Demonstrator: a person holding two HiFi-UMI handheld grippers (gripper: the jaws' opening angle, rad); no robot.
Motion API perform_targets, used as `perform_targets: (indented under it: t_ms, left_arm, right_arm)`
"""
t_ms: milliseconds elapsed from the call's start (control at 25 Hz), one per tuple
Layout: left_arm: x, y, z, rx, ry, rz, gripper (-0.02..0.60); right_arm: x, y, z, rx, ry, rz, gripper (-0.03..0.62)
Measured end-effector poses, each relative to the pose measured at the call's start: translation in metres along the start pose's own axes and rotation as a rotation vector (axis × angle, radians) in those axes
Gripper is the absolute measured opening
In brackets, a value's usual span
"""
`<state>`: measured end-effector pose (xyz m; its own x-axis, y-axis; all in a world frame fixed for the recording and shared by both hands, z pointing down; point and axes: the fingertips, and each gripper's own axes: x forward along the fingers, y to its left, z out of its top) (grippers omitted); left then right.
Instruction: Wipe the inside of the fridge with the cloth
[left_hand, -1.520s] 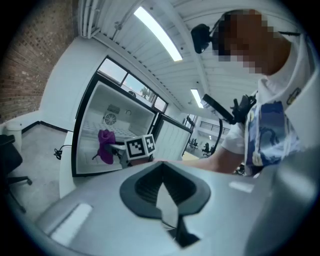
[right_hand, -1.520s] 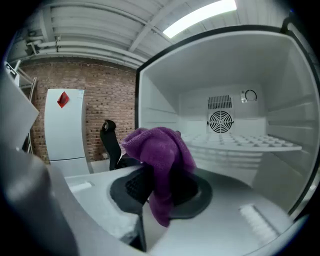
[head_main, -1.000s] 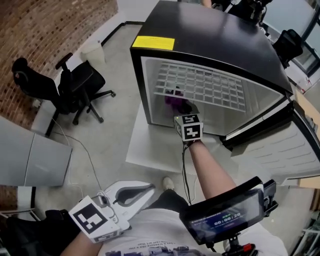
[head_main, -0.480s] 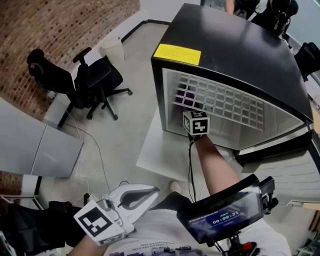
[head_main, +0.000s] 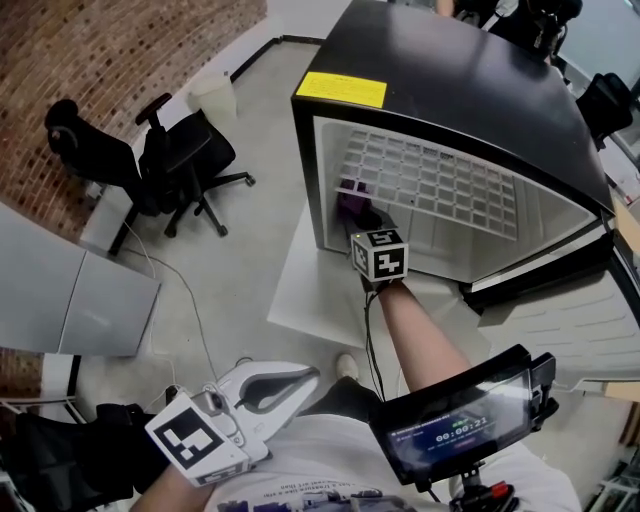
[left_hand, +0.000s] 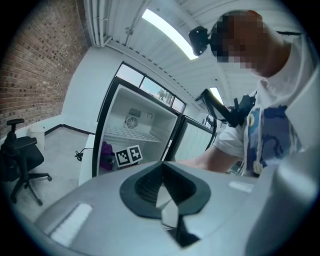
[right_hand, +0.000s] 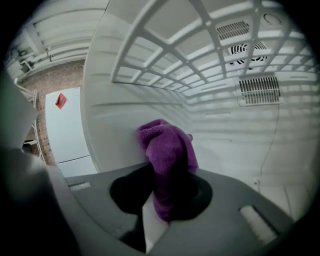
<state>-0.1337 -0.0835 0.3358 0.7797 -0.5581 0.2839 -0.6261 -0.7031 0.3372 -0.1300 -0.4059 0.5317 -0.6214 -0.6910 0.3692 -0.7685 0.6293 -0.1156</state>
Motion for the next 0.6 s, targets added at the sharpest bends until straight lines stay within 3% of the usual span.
perform_targets:
  t_ms: [360,600]
  left_arm:
    - [-0.019,-0.024,-0.013,0.018,0.001,-0.051,0.008]
    - [-0.027,-0.036,-0.019,-0.012,0.002,-0.076,0.008]
  right_arm:
    - [-0.034,0.047,-0.031,0.004,0.031,0.045,0.074]
    - [-0.058,0.044,-0.026,0.0,-0.014,0.003,0.074]
